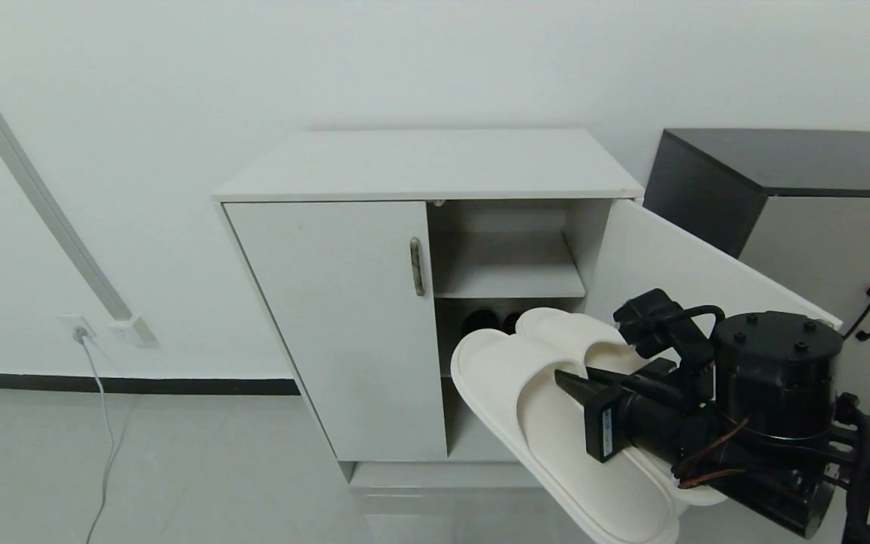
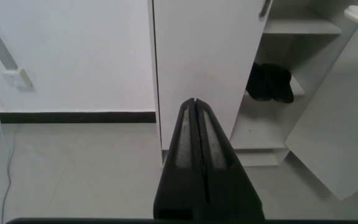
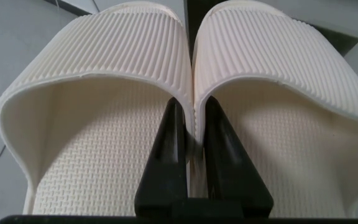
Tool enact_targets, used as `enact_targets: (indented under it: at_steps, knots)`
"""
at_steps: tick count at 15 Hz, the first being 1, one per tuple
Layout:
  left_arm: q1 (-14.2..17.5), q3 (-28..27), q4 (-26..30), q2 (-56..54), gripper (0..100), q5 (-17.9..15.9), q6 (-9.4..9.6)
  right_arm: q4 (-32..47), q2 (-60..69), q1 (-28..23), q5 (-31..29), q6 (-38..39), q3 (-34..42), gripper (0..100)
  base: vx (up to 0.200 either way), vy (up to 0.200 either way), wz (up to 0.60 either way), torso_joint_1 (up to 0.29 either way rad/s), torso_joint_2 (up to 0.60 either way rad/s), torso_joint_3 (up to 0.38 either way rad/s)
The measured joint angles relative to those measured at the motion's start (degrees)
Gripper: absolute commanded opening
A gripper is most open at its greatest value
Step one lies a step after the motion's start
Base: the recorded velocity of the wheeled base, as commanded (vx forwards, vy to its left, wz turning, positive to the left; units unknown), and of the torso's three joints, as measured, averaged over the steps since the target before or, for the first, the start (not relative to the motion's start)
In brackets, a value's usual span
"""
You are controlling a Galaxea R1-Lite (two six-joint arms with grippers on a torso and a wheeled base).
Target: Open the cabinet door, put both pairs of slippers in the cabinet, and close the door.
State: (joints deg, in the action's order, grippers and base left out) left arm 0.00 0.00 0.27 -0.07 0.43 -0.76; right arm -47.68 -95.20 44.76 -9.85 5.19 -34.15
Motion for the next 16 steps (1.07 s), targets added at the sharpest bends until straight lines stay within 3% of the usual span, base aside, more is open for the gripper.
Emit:
enact_targets:
  at_steps: [8,13,16]
  knots:
    - [0.0,0.0,0.0,0.0,0,0.0,-0.02,0.0,0.0,0.2,0.0,0.0,0.1,0,0.0,0.0,0.0,-0.118,0.47,0.347]
    - [0.0,0.0,0.0,0.0,0,0.0,-0.02,0.0,-0.1,0.2,0.0,0.0,0.2,0,0.0,0.0,0.0,-0.032,0.44,0.39]
    - [0.0,0.0,0.0,0.0,0,0.0,-0.02,0.0,-0.2,0.2,0.0,0.0,0.2,0,0.0,0.0,0.0,0.001,0.19,0.186]
